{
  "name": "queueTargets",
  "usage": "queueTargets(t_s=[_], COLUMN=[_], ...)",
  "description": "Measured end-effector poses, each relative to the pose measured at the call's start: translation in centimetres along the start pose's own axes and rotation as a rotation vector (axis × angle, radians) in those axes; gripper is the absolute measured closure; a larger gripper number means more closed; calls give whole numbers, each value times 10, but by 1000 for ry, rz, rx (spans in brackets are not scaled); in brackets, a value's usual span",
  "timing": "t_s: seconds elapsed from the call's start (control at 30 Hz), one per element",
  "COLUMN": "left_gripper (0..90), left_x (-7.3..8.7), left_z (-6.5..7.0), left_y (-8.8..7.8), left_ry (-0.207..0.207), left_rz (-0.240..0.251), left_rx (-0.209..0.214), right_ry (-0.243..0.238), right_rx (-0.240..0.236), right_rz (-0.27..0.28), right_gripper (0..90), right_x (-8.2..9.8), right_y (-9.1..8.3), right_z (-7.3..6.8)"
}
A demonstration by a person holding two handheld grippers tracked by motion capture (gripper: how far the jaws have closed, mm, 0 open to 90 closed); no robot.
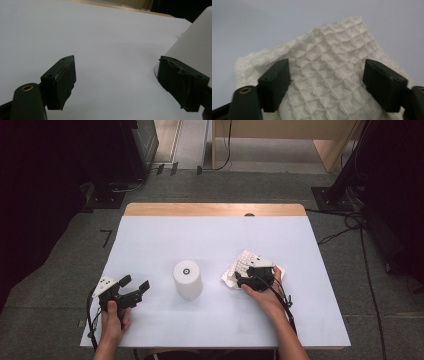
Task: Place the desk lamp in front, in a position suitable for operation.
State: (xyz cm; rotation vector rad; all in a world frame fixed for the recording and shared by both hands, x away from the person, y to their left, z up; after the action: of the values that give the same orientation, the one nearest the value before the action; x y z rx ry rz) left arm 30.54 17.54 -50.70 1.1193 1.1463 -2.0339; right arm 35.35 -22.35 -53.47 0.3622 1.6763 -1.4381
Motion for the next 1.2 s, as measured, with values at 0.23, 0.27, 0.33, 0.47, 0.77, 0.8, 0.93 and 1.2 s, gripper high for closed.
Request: queueTargets(t_s=[0.23,0.27,0.33,0.47,0.77,0.8,0.93,1.2], left_gripper=[157,157,157,157,157,157,157,157], left_x=[0,0,0,0,0,0,0,0], left_z=[0,0,0,0,0,0,0,0], left_y=[0,0,0,0,0,0,1,1], left_ry=[-4,-4,-3,-1,-1,-1,0,6], left_rz=[3,3,2,0,0,0,-1,-8], left_rx=[2,2,1,-1,2,1,0,-2], right_ry=[46,45,50,51,79,81,83,104], right_rx=[-23,-30,-42,-57,-32,-39,-36,6], right_rz=[-33,-39,-74,-97,-141,-144,-132,-66], right_gripper=[128,124,113,69,0,7,108,469], right_x=[3,3,3,3,3,3,4,9], right_y=[1,1,3,4,8,7,3,-7], right_z=[6,6,5,5,9,9,10,22])
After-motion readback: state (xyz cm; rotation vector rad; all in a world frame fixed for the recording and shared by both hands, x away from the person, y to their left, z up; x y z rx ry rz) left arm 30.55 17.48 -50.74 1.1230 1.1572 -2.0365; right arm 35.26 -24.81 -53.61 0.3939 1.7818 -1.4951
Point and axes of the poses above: each handheld gripper's, and its own axes: y roughly forward along the jaws, x roughly out of its underside, z roughly to its right, the point moved 6 cm from there along y, roughly forward along the jaws, and after that the axes turned 1 degree about -y, right-handed, at the moved point
